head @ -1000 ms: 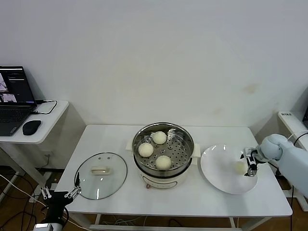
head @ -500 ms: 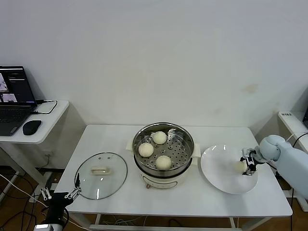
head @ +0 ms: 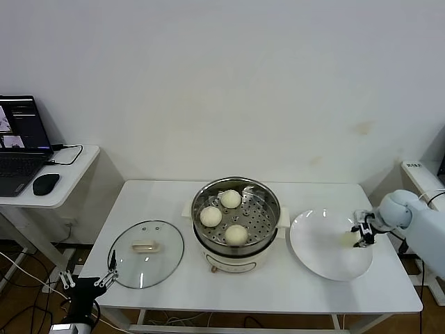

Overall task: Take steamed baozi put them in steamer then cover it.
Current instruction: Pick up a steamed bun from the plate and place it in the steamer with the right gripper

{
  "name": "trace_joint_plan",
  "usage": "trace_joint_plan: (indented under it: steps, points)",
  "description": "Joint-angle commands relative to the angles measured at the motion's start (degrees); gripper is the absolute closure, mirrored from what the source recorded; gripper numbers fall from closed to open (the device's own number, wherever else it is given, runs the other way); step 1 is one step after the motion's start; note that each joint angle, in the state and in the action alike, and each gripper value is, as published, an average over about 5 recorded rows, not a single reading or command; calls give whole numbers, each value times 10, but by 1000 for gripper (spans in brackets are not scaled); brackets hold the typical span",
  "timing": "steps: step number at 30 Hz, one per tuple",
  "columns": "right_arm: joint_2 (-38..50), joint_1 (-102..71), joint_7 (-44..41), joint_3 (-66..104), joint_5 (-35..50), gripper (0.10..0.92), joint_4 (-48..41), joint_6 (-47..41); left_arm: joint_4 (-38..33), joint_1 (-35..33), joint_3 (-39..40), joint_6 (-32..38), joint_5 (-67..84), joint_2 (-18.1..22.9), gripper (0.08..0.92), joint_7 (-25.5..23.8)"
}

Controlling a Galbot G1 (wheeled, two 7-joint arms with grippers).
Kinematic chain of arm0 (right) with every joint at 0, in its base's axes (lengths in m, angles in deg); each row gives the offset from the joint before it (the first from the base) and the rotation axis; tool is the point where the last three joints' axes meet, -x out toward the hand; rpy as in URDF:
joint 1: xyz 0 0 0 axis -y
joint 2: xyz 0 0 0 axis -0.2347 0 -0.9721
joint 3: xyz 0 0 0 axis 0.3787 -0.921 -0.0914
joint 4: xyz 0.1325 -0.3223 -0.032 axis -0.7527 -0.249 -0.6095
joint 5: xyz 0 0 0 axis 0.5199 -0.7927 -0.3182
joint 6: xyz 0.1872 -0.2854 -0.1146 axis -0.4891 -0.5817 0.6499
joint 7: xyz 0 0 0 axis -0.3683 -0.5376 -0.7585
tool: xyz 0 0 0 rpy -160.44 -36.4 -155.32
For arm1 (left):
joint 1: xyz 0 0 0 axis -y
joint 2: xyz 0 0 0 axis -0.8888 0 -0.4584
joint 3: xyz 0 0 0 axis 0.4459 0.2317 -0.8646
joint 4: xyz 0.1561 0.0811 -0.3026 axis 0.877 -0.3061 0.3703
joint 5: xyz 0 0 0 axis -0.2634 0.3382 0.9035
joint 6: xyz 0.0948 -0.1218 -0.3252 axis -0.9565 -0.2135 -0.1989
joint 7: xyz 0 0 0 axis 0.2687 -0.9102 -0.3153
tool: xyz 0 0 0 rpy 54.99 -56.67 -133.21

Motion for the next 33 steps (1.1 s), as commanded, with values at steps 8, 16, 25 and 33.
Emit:
trace_joint_plan:
  steps: [8, 16, 25, 33]
  points:
    - [42, 349, -1, -254, 234, 524, 204, -101, -6, 6, 12, 0, -1, -3, 177, 0]
    - [-45, 470, 40, -338, 363, 520, 236, -172, -11, 3, 14, 1, -2, -1, 177, 0]
    - [-162, 463, 97, -376, 450, 517, 237, -240, -20, -1, 9, 1, -2, 6, 177, 0]
    - [-217, 400, 122, -379, 446, 516, 189, -275, -21, -6, 1, 6, -2, 14, 177, 0]
